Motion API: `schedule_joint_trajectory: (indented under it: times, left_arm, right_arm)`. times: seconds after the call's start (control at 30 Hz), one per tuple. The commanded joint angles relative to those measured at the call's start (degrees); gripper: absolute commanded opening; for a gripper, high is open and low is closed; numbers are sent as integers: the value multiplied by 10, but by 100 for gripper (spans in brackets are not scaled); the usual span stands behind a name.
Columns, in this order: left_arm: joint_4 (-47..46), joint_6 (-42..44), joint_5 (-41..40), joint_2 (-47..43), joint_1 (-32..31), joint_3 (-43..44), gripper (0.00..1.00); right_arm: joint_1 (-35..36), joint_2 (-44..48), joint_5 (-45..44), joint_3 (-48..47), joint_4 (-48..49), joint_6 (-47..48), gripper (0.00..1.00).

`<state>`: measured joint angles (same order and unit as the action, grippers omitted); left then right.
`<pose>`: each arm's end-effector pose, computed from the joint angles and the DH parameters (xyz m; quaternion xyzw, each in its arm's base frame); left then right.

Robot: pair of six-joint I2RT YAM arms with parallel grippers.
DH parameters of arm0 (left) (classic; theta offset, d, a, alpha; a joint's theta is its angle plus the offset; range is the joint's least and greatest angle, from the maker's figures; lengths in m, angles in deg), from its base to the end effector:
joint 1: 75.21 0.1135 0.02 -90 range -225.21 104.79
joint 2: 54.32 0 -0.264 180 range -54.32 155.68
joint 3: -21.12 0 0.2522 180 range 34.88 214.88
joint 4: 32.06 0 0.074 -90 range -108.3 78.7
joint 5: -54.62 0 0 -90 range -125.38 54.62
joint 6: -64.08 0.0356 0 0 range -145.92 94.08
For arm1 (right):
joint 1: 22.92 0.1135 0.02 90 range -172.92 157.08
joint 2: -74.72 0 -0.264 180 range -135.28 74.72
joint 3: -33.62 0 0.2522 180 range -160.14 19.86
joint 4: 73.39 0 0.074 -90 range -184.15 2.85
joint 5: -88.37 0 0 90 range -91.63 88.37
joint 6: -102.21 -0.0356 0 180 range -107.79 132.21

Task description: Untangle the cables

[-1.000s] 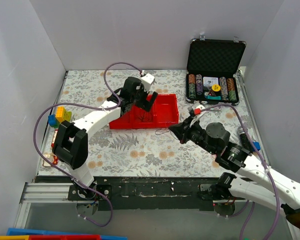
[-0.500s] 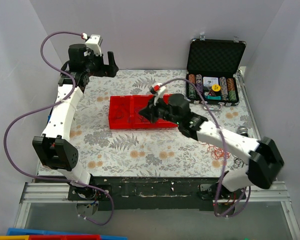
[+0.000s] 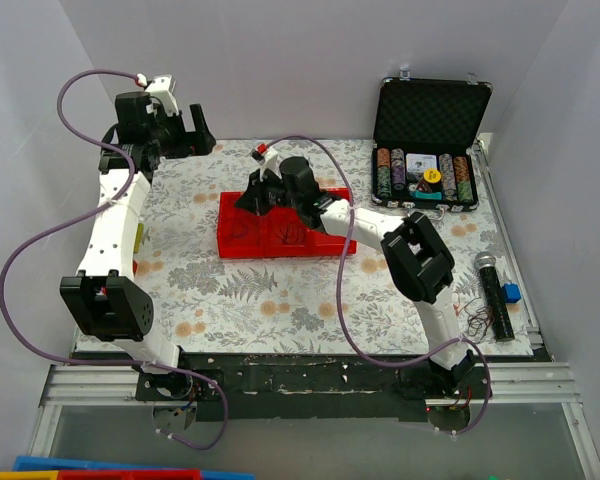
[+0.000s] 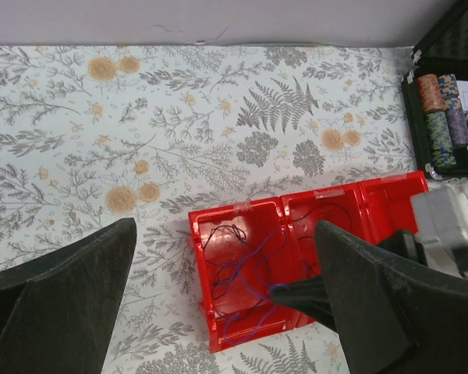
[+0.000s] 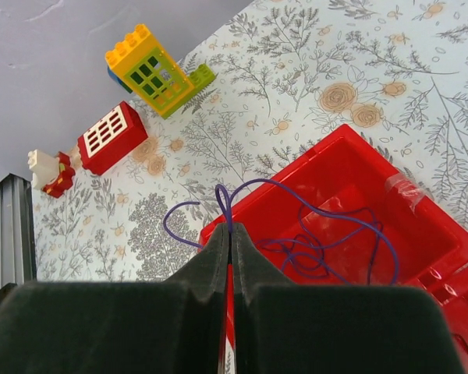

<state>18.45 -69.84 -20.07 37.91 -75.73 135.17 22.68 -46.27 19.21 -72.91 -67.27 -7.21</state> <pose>0.3593 -0.0127 0.4190 -0.2521 0.8173 -0.2972 0.4245 0.3452 0.3706 0.2613 -0.2837 0.6981 0.4610 0.4687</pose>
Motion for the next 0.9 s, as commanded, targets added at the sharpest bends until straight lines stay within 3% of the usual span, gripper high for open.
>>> schedule_joint_trajectory:
  times: [0.0, 0.33, 0.53, 0.57, 0.6, 0.67, 0.87]
  left_arm:
    - [-20, -5, -6, -43, -2, -24, 98]
    - [-39, 0, -12, -49, -2, -40, 98]
    - [-43, -5, 2, -48, -2, -46, 98]
    - [-43, -5, 5, -49, -2, -46, 98]
    - [-43, -6, 9, -49, -2, -46, 98]
    - [-41, -4, 16, -51, -2, -48, 98]
    - [-41, 8, 46, -54, -2, -54, 98]
  right_arm:
    - [0, -34, 19, -57, 25, -28, 1]
    - [1, -31, -61, -26, -61, 1, 1]
    - [2, -8, -102, -21, -85, 14, 30]
    - [2, -7, -107, -28, -94, 16, 45]
    - [2, -4, -111, -35, -100, 18, 54]
    - [2, 11, -114, -34, -103, 19, 63]
    - [2, 122, -149, 42, -99, 35, 73]
